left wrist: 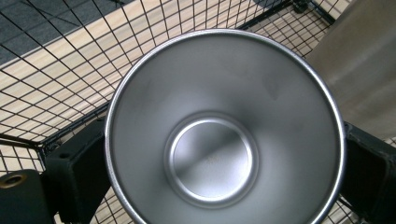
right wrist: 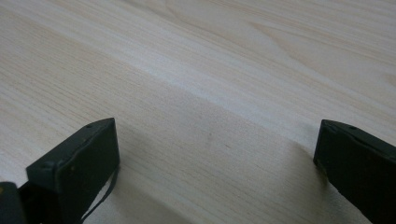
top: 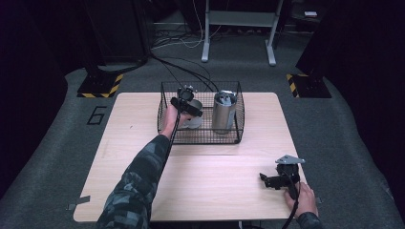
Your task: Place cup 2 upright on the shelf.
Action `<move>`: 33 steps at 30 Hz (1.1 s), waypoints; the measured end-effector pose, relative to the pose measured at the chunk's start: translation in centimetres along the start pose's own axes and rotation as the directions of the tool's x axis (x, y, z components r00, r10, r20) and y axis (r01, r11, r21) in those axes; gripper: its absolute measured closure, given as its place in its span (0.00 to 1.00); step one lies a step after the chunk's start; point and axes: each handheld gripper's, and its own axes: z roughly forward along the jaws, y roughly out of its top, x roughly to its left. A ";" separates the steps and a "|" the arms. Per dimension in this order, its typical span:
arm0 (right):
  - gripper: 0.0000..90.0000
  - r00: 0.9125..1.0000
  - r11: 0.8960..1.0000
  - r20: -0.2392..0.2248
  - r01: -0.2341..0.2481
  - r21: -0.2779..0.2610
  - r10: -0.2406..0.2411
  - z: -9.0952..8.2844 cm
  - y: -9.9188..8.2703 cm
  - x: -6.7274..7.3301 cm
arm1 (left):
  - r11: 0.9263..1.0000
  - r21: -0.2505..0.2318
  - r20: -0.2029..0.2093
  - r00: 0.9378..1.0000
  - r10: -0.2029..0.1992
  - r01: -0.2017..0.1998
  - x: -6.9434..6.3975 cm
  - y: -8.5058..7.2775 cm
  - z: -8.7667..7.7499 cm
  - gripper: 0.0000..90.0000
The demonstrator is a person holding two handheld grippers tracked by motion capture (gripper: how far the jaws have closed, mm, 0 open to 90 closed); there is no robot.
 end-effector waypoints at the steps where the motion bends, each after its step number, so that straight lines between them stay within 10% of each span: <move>1: 0.00 1.000 1.000 0.000 0.000 0.000 0.000 0.0 0.0 0.0 | 1.000 0.000 0.000 1.000 0.000 0.000 0.0 0.0 0.0 0.07; 17: 0.00 1.000 1.000 0.000 0.000 0.000 0.000 0.0 0.0 0.0 | 0.999 -0.015 0.014 0.999 -0.032 0.032 0.1 -0.2 -1.2 0.00; 33: 0.00 1.000 1.000 0.000 -0.001 0.000 0.001 0.0 0.0 0.0 | 0.990 -0.140 0.043 0.999 0.025 -0.019 -0.5 0.2 -8.0 0.00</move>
